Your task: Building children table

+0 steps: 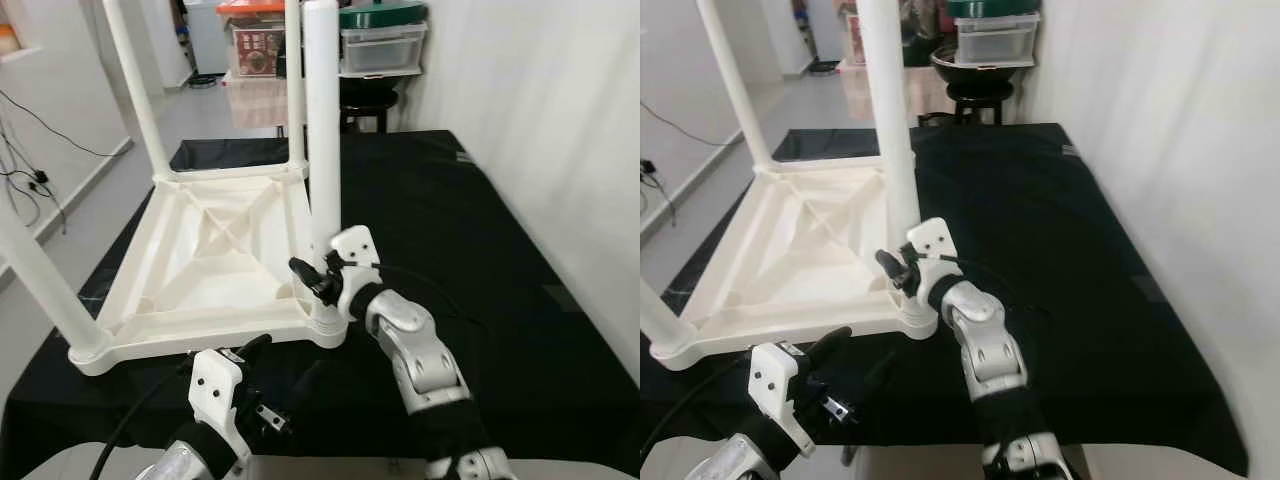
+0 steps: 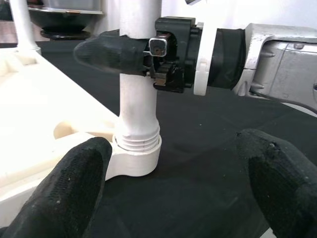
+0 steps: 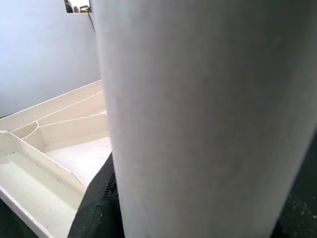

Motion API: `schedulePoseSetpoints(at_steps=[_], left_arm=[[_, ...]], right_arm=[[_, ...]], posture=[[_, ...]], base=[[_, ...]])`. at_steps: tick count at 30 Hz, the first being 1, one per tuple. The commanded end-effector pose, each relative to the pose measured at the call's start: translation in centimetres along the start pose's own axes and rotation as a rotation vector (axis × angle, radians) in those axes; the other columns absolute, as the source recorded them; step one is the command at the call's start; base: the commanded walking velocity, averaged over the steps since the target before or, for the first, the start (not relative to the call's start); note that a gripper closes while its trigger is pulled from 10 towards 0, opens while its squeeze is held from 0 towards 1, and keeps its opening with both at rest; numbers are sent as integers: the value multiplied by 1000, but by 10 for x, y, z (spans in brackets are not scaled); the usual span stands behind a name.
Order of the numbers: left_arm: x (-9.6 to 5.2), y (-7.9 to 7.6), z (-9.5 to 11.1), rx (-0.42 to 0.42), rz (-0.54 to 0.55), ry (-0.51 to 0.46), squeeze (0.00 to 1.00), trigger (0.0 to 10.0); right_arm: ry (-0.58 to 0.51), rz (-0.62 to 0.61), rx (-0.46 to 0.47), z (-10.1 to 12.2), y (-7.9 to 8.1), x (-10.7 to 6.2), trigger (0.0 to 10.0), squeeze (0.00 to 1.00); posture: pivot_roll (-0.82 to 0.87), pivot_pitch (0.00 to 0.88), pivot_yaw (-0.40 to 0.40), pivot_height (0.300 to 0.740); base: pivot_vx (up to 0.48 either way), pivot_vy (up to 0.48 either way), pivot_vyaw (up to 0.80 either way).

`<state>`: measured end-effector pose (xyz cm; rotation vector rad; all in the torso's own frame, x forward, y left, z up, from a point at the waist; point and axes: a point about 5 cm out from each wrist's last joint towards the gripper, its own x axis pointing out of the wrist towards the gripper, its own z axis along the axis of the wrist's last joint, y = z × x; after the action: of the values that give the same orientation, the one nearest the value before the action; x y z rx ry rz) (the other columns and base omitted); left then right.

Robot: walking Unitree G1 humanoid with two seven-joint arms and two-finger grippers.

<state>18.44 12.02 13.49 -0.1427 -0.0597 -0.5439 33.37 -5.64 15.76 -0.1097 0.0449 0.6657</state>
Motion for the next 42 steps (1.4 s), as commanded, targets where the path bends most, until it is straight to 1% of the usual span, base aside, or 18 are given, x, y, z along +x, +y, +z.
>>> schedulePoseSetpoints(at_steps=[1, 2, 3, 7, 10, 12, 13, 14, 15, 16, 21, 24, 25, 27, 28, 36, 38, 42], left_arm=[[0, 2, -1, 3, 16, 9, 0, 10000], [0, 3, -1, 3, 20, 7, 0, 10000], [1, 3, -1, 4, 20, 6, 0, 10000], [2, 3, -2, 4, 19, 6, 0, 10000], [3, 2, -2, 1, 12, 7, 0, 10000], [3, 2, -2, 0, 10, 8, 0, 10000], [4, 2, -3, 0, 9, 9, 0, 10000], [4, 2, -3, 0, 9, 9, 0, 10000], [4, 2, -3, 0, 8, 10, 0, 10000], [4, 2, -3, 0, 8, 10, 0, 10000], [3, 3, -4, 0, 10, 12, 0, 10000], [2, 3, -5, 0, 11, 19, 0, 10000], [1, 4, -5, -1, 11, 22, 0, 10000], [1, 4, -5, -1, 11, 23, 0, 10000], [1, 3, -5, -2, 11, 24, 0, 10000], [1, 2, -6, -4, 12, 26, 0, 10000], [1, 2, -6, -4, 11, 26, 0, 10000], [0, 1, -6, -5, 10, 25, 0, 10000]], right_arm=[[110, 58, 1, -19, 8, 4, 10000, 0], [91, 90, 8, -16, 9, 6, 10000, 894], [76, 121, 20, -14, 8, 8, 10000, 1000], [45, 189, 41, -8, 8, 11, 10000, 1000], [-64, 380, 71, 20, 11, 10, 10000, 1000], [-91, 499, 74, 27, 7, 8, 10000, 1000], [-92, 566, 57, 29, 4, 8, 10000, 16], [-92, 566, 57, 29, 4, 8, 10000, 16], [-70, 678, 11, 28, -5, 8, 10000, 0], [-55, 712, -4, 27, -8, 9, 10000, 0], [-36, 758, -2, 26, -13, 11, 10000, 0], [-6, 801, 41, 25, -15, 15, 9804, 0], [1, 804, 54, 25, -16, 16, 784, 0], [4, 804, 62, 24, -17, 16, 784, 0], [14, 795, 64, 23, -19, 16, 0, 0], [36, 751, 63, 12, -30, 12, 0, 0], [48, 687, 39, 5, -39, 8, 0, 0], [85, 610, 17, -5, -45, 3, 0, 0]], posture=[[-22, 44, -20, 740], [-20, 40, -22, 740], [-17, 39, -23, 740], [-18, 35, -25, 740], [-20, 31, -24, 740], [-19, 26, -25, 740], [-18, 22, -27, 740], [-18, 22, -27, 740], [-13, 20, -28, 740], [-13, 20, -28, 740], [-2, 15, -25, 740], [16, 10, -19, 740], [20, 9, -19, 740], [20, 9, -19, 740], [26, 8, -19, 740], [24, 7, -18, 740], [24, 8, -20, 740], [15, 16, -26, 740]], base=[[0, 0, 0], [0, 0, 0], [0, 0, 0], [0, 0, 0], [0, 0, 0], [0, 0, 0], [0, 0, 0], [0, 0, 0], [0, 0, 0], [0, 0, 0], [0, 0, 0], [0, 0, 0], [0, 0, 0], [0, 0, 0], [0, 0, 0], [0, 0, 0], [0, 0, 0], [0, 0, 0]])
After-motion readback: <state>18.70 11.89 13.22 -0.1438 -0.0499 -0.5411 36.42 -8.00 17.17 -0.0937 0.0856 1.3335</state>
